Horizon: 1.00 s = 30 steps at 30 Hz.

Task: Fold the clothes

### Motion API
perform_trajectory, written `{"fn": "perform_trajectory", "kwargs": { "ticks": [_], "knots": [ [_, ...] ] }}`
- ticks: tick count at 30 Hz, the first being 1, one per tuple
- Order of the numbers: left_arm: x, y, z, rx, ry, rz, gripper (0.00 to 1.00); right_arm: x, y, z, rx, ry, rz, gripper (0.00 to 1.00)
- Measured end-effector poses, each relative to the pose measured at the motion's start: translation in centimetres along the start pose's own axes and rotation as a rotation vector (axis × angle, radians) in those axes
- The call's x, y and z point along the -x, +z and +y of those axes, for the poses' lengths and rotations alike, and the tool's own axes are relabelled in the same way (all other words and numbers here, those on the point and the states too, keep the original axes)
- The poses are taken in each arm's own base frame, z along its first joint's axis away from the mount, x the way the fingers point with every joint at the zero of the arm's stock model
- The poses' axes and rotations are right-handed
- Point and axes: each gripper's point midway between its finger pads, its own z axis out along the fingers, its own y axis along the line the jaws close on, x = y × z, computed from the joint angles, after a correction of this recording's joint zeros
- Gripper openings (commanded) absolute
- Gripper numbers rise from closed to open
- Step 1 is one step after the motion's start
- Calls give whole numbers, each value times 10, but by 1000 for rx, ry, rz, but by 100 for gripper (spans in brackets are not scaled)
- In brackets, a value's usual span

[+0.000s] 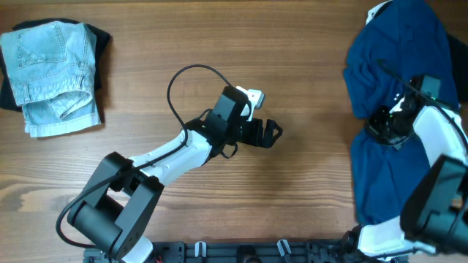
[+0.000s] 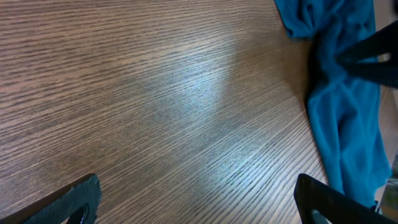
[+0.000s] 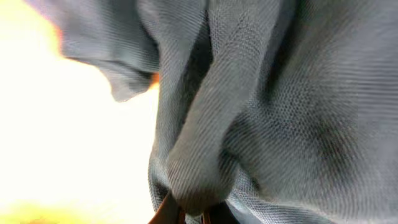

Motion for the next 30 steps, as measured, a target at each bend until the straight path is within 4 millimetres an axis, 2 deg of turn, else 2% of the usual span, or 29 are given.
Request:
{"fn": "perform_trajectory", "kwargs": {
  "ticks": [1,2,3,5,8,10,11,13,16,18,22,25,26,28,30],
  "knots": [
    [1,0,0,2,3,-3,34,2,-7,4,16,-5,-20,5],
    [2,0,1,6,4,-8,7,4,-14,7,29,-8,-36,5],
    [3,0,2,10,2,-13,4,5,-19,9,40,-12,-49,5],
    [5,-1,5,22,-2,-22,4,4,-23,10,44,-13,-50,5],
    [22,-11,28,65,-42,-63,4,-3,-25,7,34,-19,-28,5],
    [41,-25,48,101,-83,-104,4,-8,-25,5,26,-29,-8,5],
    [57,-39,60,124,-106,-149,4,-8,-26,5,25,-35,-7,5],
    [72,-64,73,158,-142,-182,4,-10,-28,5,18,-45,-8,5],
    [95,-106,81,202,-141,-267,4,-12,-39,12,6,-90,-46,5],
    [101,-131,83,258,-121,-307,4,-18,-49,25,-6,-154,-80,5],
    [89,-159,91,391,-100,-300,4,-45,-61,58,-10,-302,-100,5],
    [71,-183,104,534,-114,-271,4,-70,-65,83,4,-405,-95,5],
    [59,-195,113,613,-129,-244,4,-80,-65,90,4,-439,-89,5],
    [43,-212,123,716,-145,-213,4,-97,-64,100,-7,-505,-75,5],
    [36,-224,126,768,-153,-206,4,-112,-63,109,-11,-562,-63,5]
  ]
}}
